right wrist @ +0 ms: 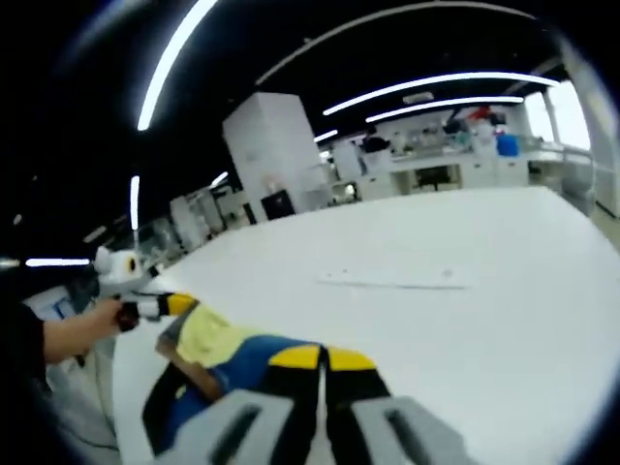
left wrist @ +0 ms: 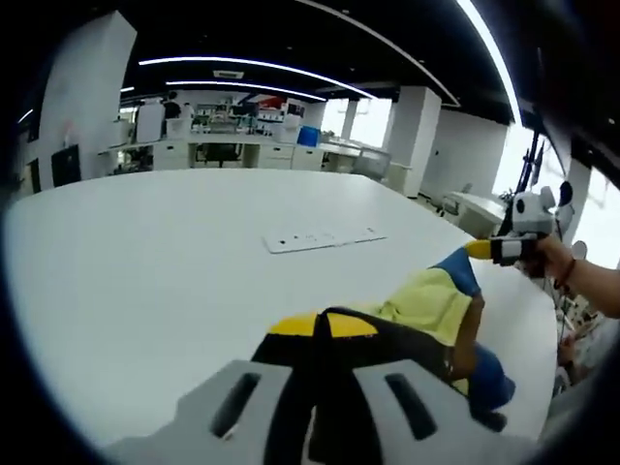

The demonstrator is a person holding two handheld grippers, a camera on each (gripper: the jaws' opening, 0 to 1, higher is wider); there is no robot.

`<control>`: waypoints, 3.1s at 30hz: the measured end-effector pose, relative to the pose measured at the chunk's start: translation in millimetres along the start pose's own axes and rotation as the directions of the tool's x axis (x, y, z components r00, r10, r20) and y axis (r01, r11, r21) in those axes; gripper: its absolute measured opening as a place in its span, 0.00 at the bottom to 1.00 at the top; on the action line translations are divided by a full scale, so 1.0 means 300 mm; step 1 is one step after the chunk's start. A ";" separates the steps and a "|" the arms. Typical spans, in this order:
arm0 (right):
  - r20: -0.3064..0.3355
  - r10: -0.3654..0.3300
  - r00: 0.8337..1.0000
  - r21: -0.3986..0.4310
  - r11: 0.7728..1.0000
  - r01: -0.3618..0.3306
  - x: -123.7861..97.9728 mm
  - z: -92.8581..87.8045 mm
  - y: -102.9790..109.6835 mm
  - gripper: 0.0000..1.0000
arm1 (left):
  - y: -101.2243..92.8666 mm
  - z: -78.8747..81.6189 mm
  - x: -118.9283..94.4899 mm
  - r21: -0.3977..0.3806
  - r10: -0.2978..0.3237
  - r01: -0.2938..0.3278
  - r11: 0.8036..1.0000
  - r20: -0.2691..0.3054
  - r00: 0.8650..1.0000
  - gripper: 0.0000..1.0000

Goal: Fold the garment on the visible template until the final outline fits inside the template.

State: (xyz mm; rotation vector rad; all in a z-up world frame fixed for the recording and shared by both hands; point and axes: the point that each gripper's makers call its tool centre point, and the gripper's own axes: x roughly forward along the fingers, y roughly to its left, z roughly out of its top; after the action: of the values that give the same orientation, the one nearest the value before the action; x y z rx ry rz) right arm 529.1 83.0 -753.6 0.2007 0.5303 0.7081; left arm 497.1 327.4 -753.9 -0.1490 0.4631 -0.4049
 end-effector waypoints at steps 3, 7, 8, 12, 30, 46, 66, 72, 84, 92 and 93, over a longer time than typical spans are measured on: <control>-0.021 -0.030 0.999 0.013 0.999 0.031 0.031 -0.024 -0.029 0.00 | 0.014 -0.011 0.039 -0.141 -0.011 0.013 0.990 0.014 1.000 0.00; -0.080 -0.075 0.994 0.054 0.995 0.079 0.071 -0.076 -0.081 0.00 | 0.057 -0.028 0.080 -0.209 0.018 -0.013 0.978 0.020 1.000 0.00; -0.080 -0.081 0.994 0.045 0.995 0.085 0.084 -0.080 -0.088 0.00 | 0.059 -0.033 0.089 -0.218 0.022 -0.018 0.976 0.017 1.000 0.00; -0.096 -0.105 0.990 0.066 0.992 0.112 0.101 -0.096 -0.108 0.00 | 0.065 -0.040 0.113 -0.198 0.043 -0.040 0.979 0.009 0.999 0.00; -0.134 -0.153 0.979 0.005 0.988 0.155 0.109 -0.103 -0.110 0.19 | 0.096 -0.066 0.084 -0.030 0.139 -0.141 0.990 -0.056 0.989 0.17; -0.233 0.058 0.971 -0.101 0.991 -0.083 -0.025 -0.139 0.178 0.81 | -0.077 -0.022 -0.044 0.103 0.022 -0.018 0.995 -0.040 0.999 0.50; -0.344 0.193 0.919 -0.203 0.940 -0.273 -0.170 -0.302 0.449 0.66 | -0.305 -0.103 -0.189 0.136 -0.089 0.096 0.986 -0.054 0.995 0.47; -0.377 0.175 0.910 -0.257 0.924 -0.284 -0.185 -0.366 0.474 0.56 | -0.348 -0.157 -0.213 0.133 -0.106 0.115 0.984 -0.076 0.991 0.45; -0.351 0.131 0.927 -0.329 0.910 -0.254 -0.198 -0.399 0.486 0.36 | -0.452 -0.290 -0.216 0.184 -0.137 0.166 0.969 -0.163 0.977 0.39; -0.352 0.080 0.933 -0.377 0.900 -0.219 -0.197 -0.435 0.449 0.19 | -0.455 -0.365 -0.201 0.200 -0.114 0.161 0.966 -0.229 0.967 0.22; -0.344 0.078 0.936 -0.374 0.903 -0.213 -0.195 -0.432 0.443 0.15 | -0.452 -0.372 -0.200 0.204 -0.113 0.162 0.966 -0.232 0.966 0.19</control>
State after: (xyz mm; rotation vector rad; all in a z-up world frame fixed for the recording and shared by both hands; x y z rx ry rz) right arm 348.4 143.2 -794.3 -0.2760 0.6697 0.9926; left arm 349.7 223.2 -797.2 0.0813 0.6226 -0.6109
